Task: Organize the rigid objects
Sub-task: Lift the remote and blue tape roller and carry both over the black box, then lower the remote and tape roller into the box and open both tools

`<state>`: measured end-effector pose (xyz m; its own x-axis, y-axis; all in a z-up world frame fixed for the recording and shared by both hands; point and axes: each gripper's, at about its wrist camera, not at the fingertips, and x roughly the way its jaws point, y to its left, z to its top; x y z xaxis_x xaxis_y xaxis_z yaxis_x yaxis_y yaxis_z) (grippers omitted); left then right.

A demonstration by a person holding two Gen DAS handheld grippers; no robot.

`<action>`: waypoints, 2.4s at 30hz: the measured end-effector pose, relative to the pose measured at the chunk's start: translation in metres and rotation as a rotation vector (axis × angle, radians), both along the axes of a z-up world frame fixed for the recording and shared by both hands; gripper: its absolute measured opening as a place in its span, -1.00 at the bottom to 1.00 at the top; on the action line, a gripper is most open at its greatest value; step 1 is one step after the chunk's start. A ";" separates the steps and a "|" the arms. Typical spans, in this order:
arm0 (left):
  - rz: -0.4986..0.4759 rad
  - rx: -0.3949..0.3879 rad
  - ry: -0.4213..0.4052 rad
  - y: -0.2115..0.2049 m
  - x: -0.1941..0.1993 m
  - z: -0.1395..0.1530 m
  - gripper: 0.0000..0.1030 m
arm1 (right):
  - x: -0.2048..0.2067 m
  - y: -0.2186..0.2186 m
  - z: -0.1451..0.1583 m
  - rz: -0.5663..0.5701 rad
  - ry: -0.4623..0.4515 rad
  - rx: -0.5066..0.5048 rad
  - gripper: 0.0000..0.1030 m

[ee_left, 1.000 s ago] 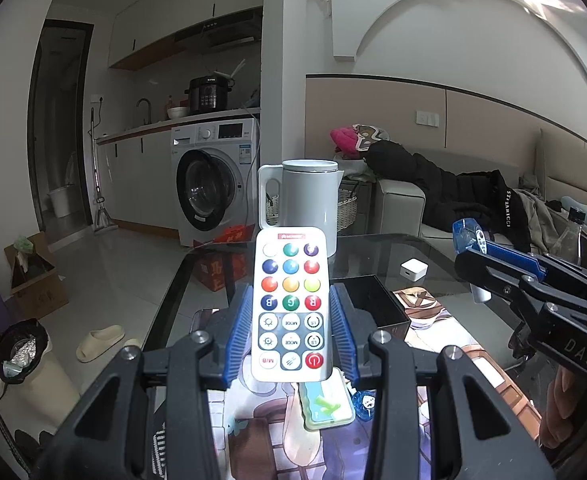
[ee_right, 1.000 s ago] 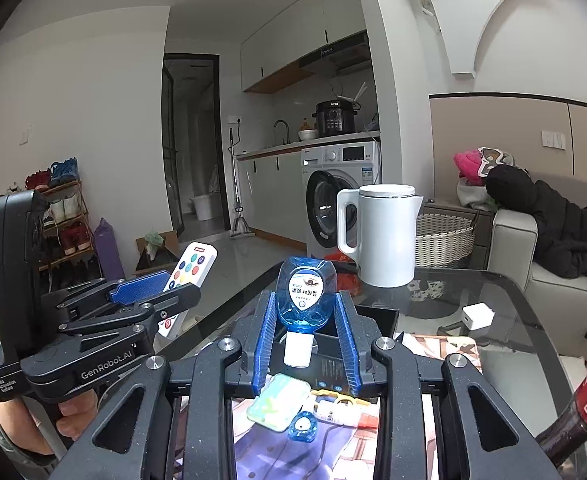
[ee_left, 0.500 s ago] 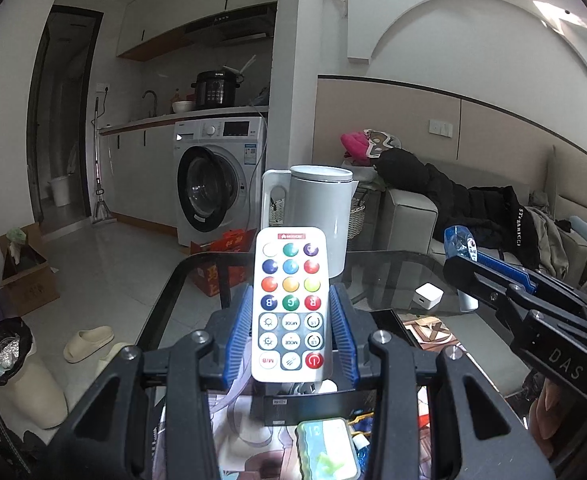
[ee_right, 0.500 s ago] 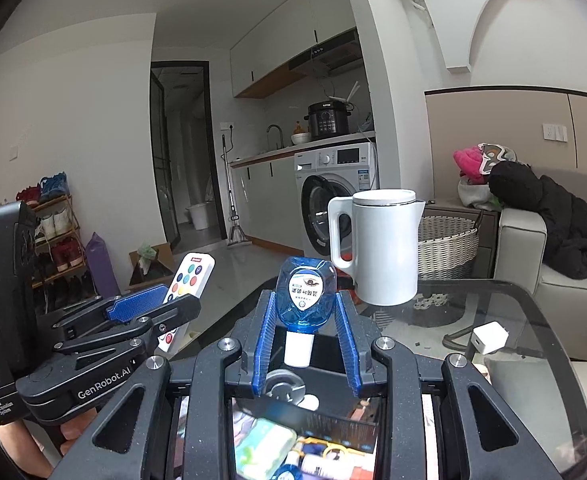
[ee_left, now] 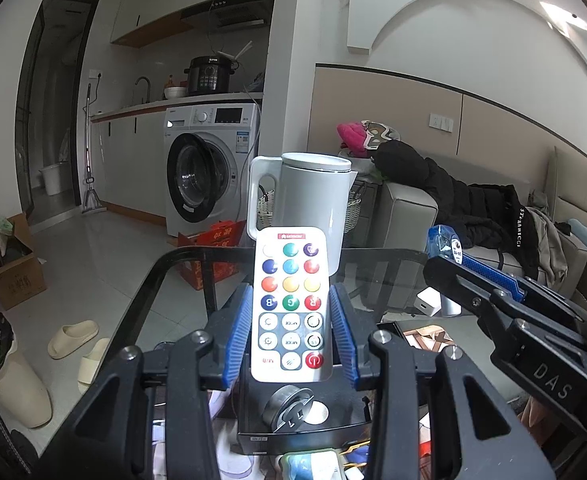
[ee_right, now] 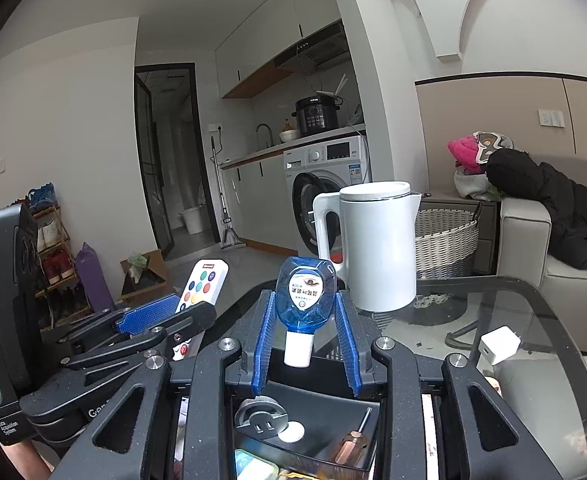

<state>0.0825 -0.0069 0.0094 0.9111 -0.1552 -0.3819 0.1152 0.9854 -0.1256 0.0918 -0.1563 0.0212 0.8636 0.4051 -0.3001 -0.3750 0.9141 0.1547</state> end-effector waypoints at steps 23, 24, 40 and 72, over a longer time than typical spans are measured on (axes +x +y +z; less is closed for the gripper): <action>0.012 -0.022 0.143 0.004 0.034 -0.017 -0.27 | 0.025 -0.001 -0.020 0.012 0.125 -0.018 -0.42; 0.006 -0.022 0.154 0.004 0.035 -0.019 -0.27 | 0.029 0.001 -0.024 0.017 0.156 -0.035 -0.42; -0.009 -0.001 0.344 0.000 0.058 -0.053 -0.27 | 0.063 0.010 -0.066 0.030 0.392 -0.100 -0.42; -0.034 0.014 0.435 -0.003 0.054 -0.066 -0.19 | 0.070 0.021 -0.096 0.055 0.538 -0.177 -0.41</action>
